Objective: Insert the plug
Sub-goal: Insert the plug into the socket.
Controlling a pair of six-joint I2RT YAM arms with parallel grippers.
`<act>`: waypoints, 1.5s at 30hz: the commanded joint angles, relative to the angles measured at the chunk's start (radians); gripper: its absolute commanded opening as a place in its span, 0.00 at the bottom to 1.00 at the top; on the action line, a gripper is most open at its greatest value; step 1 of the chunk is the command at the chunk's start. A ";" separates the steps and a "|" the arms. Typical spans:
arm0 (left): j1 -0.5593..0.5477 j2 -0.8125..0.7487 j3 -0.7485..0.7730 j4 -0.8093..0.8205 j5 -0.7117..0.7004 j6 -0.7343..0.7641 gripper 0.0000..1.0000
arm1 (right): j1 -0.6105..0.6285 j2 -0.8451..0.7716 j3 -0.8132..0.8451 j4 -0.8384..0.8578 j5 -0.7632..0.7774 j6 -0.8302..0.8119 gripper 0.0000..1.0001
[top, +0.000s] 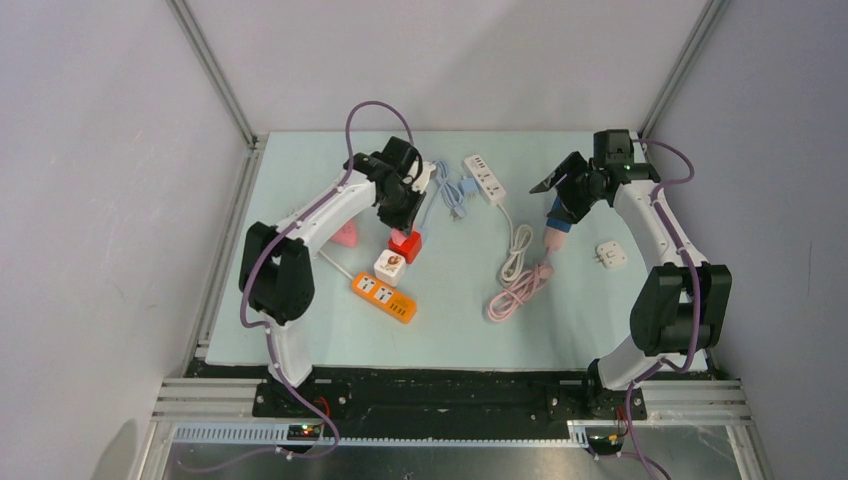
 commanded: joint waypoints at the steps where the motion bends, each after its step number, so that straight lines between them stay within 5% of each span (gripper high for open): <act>1: -0.022 0.000 -0.050 -0.021 -0.113 -0.007 0.00 | -0.006 -0.045 -0.006 -0.004 -0.001 -0.007 0.70; 27: -0.048 0.020 -0.134 0.024 -0.233 -0.052 0.00 | -0.019 -0.076 -0.036 -0.036 0.015 -0.026 0.71; 32: -0.048 -0.018 -0.078 0.022 -0.212 -0.062 0.21 | -0.019 -0.090 -0.035 -0.054 0.036 -0.030 0.89; 33: -0.048 -0.029 -0.057 0.022 -0.199 -0.064 0.32 | -0.020 -0.097 -0.036 -0.056 0.039 -0.032 0.97; 39: -0.047 -0.085 0.036 0.021 -0.133 -0.057 0.97 | -0.074 -0.132 -0.036 -0.047 0.002 -0.033 0.99; 45: -0.044 -0.155 0.104 0.022 -0.153 -0.044 1.00 | -0.126 -0.162 -0.036 -0.047 -0.044 -0.019 0.99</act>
